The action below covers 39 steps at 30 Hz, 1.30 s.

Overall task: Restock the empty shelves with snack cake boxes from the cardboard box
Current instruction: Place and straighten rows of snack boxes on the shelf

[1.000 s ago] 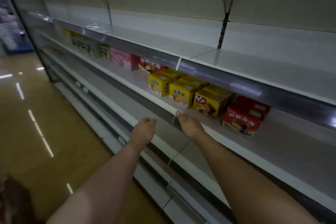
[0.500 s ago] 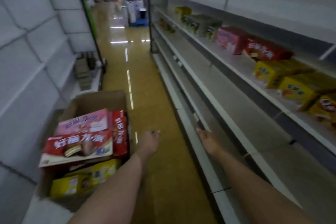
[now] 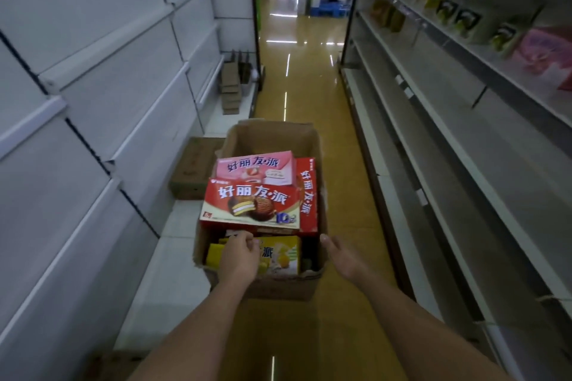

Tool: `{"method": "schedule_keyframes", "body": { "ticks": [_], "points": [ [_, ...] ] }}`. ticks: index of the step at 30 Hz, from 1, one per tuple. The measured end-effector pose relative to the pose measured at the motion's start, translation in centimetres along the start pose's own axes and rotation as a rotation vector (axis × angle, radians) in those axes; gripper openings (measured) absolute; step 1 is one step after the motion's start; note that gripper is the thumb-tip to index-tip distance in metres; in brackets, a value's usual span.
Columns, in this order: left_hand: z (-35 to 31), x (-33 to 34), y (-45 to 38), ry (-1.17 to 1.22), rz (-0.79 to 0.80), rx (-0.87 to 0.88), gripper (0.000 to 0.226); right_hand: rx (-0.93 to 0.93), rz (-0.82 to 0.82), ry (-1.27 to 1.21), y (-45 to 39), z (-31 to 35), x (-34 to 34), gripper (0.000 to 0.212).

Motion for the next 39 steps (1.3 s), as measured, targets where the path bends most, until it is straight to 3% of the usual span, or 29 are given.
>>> {"method": "schedule_keyframes", "body": {
  "ticks": [7,14,18,20,28,39],
  "points": [
    [6.4,-2.1,-2.0,-0.016,0.0,-0.192,0.049,-0.033,0.152,0.154,-3.6,3.5,6.6,0.06],
    [7.6,-1.8,-4.7,-0.008,-0.029,-0.291,0.057,-0.103,0.272,0.19,-7.5,6.6,10.5,0.059],
    [7.2,-1.7,-5.6,-0.348,-0.018,-0.255,0.05,-0.142,0.295,0.232,-9.4,7.7,12.3,0.055],
    [7.1,-1.5,-5.9,-0.405,-0.03,-0.232,0.046,-0.16,0.31,0.284,-9.8,7.9,13.0,0.057],
    [8.3,0.4,-7.1,-0.224,0.019,-0.354,0.068,-0.166,0.353,0.347,-10.9,7.7,15.0,0.053],
    [9.0,0.0,-7.5,-0.193,0.048,-0.303,0.049,0.022,0.396,0.186,-10.0,7.1,16.7,0.059]
  ]
}}
Point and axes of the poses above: each hand's wrist, its own y-axis away from the middle knuckle, its own x-axis out of the palm, z = x × y, the point moved 6 cm from there along -y, towards the middle knuckle, and after that the axes turned 13 degrees about y, right-handed, at the moved point
